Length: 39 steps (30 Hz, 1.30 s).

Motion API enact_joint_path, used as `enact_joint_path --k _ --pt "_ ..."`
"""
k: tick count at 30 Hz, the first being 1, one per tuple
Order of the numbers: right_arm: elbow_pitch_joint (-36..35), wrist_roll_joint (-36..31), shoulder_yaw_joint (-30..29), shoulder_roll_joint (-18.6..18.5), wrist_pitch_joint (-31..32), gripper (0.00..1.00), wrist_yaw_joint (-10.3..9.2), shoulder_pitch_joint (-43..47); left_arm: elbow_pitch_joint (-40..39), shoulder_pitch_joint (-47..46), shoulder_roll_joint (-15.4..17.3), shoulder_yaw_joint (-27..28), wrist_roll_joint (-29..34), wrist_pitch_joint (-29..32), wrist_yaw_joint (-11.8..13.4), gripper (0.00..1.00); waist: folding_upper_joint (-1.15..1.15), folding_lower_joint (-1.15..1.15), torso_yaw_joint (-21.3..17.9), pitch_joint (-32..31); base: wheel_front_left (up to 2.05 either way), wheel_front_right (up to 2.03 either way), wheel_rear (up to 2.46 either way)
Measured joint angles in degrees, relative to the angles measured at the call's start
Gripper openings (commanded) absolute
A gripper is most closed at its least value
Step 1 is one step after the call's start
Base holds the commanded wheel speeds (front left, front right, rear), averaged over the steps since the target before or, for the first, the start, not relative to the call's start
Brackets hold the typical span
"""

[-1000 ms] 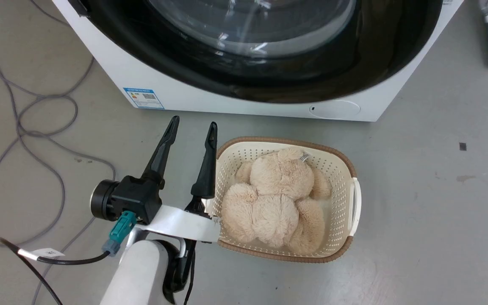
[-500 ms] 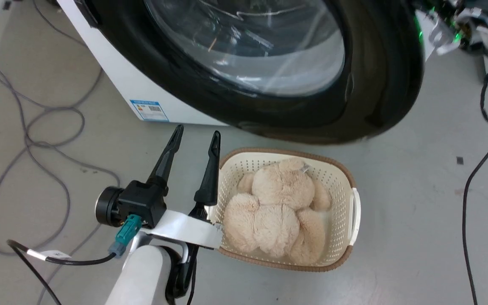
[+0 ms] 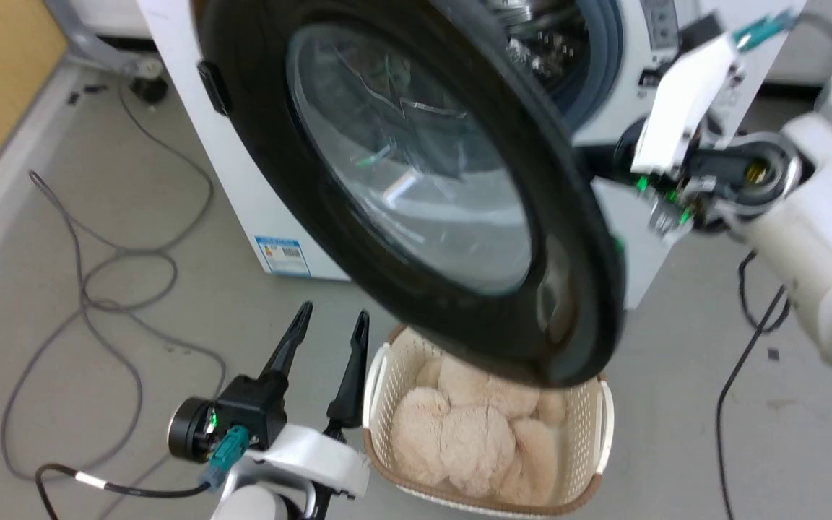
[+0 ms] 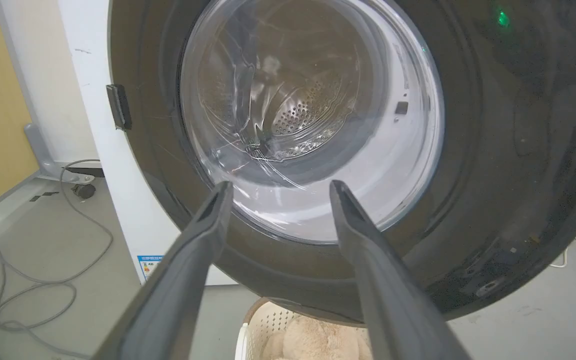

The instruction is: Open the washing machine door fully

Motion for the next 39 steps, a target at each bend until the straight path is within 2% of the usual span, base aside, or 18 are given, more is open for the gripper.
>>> enact_joint_path --k 8,17,22,26,27,28,36,39 --pt "-11.01 2.99 1.26 -2.20 -0.07 0.00 0.00 8.12 1.02 3.36 1.19 0.89 0.33 0.00 0.00 1.00 0.00 0.00 0.62 -4.57 0.00 0.00 0.00" --pt "-23.17 6.11 5.01 -4.02 -4.16 0.00 0.00 14.43 1.16 5.02 1.96 1.29 0.34 0.00 0.02 1.00 0.00 0.00 0.46 -6.29 0.00 0.00 0.00" --pt "-27.97 6.48 7.10 -5.37 -8.12 0.00 0.00 16.35 1.15 5.10 2.05 1.14 0.33 0.00 0.09 1.00 0.00 0.00 0.26 -6.21 0.00 0.00 0.00" --pt "-30.47 6.56 6.97 -5.54 -14.44 0.00 0.00 18.11 1.14 5.11 2.04 0.96 0.32 0.00 0.12 1.00 0.00 0.00 0.01 -6.09 0.00 0.00 0.00" --pt "-31.04 6.28 6.53 -5.64 -16.85 0.27 0.00 18.56 1.14 5.11 2.05 0.94 0.32 0.00 0.12 1.00 0.00 0.00 -0.07 -6.06 0.00 0.00 0.00" --pt "-31.58 6.11 5.65 -5.71 -19.60 1.00 0.00 19.17 1.14 5.11 2.04 0.93 0.31 0.00 0.15 1.00 0.00 0.00 -0.17 -6.01 0.00 0.00 0.00" --pt "-37.83 -1.10 0.84 -9.09 -44.95 1.00 0.00 28.32 1.09 5.15 2.24 1.37 0.21 0.00 0.64 1.00 0.00 0.00 -1.57 -6.17 0.00 0.00 0.00" --pt "-42.06 -1.58 -2.11 -10.95 -50.76 1.00 0.00 33.81 0.93 5.30 2.64 1.51 0.14 0.00 0.69 1.00 0.00 0.00 -2.28 -6.07 0.00 0.00 0.00"
